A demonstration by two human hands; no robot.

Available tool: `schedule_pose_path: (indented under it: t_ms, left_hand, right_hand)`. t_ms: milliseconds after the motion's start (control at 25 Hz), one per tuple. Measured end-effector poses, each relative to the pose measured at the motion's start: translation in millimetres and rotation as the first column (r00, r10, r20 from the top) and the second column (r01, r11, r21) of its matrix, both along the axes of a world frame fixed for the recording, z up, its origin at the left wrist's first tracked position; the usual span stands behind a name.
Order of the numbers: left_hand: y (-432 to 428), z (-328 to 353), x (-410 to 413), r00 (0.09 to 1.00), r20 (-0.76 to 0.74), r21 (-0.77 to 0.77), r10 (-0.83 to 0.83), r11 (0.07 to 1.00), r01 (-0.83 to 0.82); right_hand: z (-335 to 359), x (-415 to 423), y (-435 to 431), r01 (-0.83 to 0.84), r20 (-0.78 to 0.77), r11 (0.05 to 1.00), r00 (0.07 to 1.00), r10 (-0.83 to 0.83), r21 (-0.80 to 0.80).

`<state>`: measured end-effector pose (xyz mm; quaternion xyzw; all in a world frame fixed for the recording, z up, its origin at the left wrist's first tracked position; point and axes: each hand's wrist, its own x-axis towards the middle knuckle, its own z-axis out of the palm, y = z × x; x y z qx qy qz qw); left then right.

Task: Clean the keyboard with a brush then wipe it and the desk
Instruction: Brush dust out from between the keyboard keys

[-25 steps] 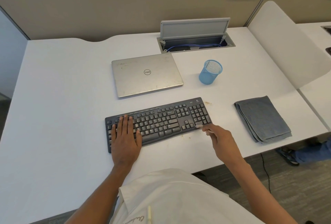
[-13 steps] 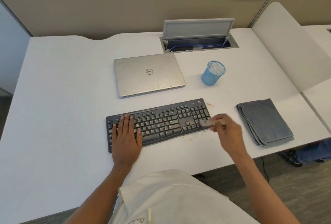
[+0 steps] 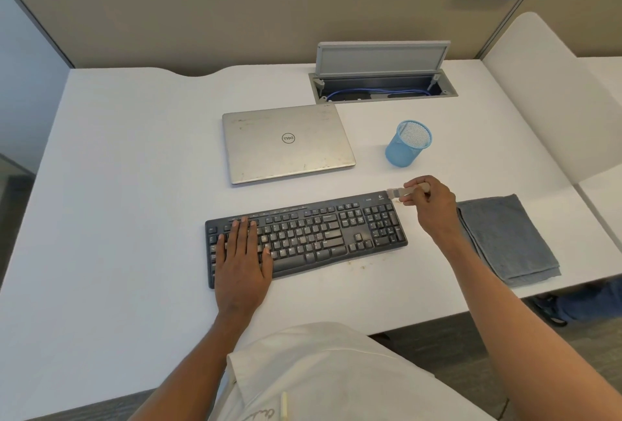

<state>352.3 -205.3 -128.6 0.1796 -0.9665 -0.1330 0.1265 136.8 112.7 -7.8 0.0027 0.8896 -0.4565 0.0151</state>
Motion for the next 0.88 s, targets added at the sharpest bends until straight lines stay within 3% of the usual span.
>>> schedule_pose_path:
  t_ms: [280, 480, 760, 880]
  left_hand:
    - [0.3, 0.2, 0.1, 1.0, 0.001, -0.004, -0.002, 1.0, 0.002]
    - [0.2, 0.7, 0.4, 1.0, 0.007, 0.0, -0.001, 1.0, 0.001]
    - [0.6, 0.2, -0.5, 1.0, 0.01, -0.003, 0.0, 1.0, 0.0]
    - [0.1, -0.1, 0.2, 1.0, 0.005, -0.001, -0.001, 1.0, 0.001]
  right_hand:
    - [3.6, -1.7, 8.7, -0.002, 0.063, 0.994, 0.998, -0.005, 0.105]
    - [-4.4, 6.0, 9.1, 0.056, 0.018, 0.998, 0.998, -0.057, 0.026]
    - [-4.2, 17.4, 27.0, -0.014, 0.077, 0.988, 0.997, 0.002, 0.154]
    - [-1.2, 22.6, 27.2, 0.015, 0.021, 0.998, 1.0, -0.017, 0.061]
